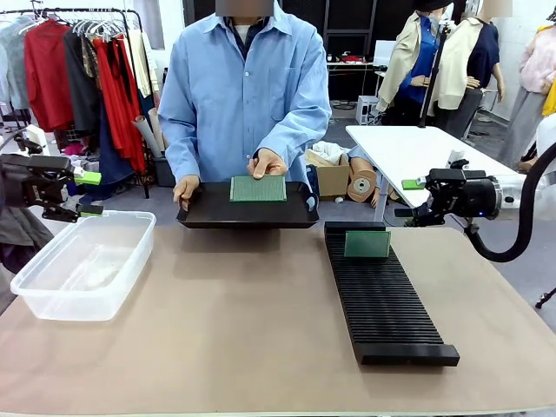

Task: Sort PCBs into racks and boxes based on the side picked up.
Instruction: Pick up the Blank PCB handed by the Human.

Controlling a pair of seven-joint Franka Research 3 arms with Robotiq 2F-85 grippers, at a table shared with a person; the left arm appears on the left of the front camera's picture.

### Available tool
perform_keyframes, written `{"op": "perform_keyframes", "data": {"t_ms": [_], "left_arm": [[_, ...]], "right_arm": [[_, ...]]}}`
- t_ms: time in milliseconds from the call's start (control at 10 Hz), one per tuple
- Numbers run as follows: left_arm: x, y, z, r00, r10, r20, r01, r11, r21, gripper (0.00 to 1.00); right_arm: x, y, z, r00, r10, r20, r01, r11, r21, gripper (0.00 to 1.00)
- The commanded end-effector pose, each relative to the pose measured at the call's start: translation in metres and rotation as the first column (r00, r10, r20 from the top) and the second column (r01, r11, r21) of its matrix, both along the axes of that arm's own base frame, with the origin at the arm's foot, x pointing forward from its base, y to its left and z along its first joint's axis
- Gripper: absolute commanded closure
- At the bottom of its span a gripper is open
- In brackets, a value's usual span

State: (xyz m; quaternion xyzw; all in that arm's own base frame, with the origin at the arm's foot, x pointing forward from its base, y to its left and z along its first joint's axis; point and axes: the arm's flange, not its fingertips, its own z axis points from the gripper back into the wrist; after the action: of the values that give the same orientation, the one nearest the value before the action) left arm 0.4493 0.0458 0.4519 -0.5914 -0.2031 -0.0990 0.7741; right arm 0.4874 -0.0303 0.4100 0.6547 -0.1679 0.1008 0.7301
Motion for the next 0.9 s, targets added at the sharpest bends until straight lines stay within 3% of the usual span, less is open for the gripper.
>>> {"op": "perform_keyframes", "data": {"t_ms": [0, 800], "left_arm": [[-0.0001, 0.0005, 0.0009, 1.0, 0.002, 0.0, -0.002, 1.0, -0.001, 0.0], [-0.0001, 0.0005, 0.0009, 1.0, 0.002, 0.0, -0.002, 1.0, -0.001, 0.0]], "right_arm": [[-0.0123, 0.0049, 0.0029, 1.0, 0.008, 0.022, -0.008, 1.0, -0.016, 0.0], [-0.0039, 0.0021, 0.0058, 1.0, 0.005, 0.012, -0.005, 1.0, -0.004, 0.0]]}}
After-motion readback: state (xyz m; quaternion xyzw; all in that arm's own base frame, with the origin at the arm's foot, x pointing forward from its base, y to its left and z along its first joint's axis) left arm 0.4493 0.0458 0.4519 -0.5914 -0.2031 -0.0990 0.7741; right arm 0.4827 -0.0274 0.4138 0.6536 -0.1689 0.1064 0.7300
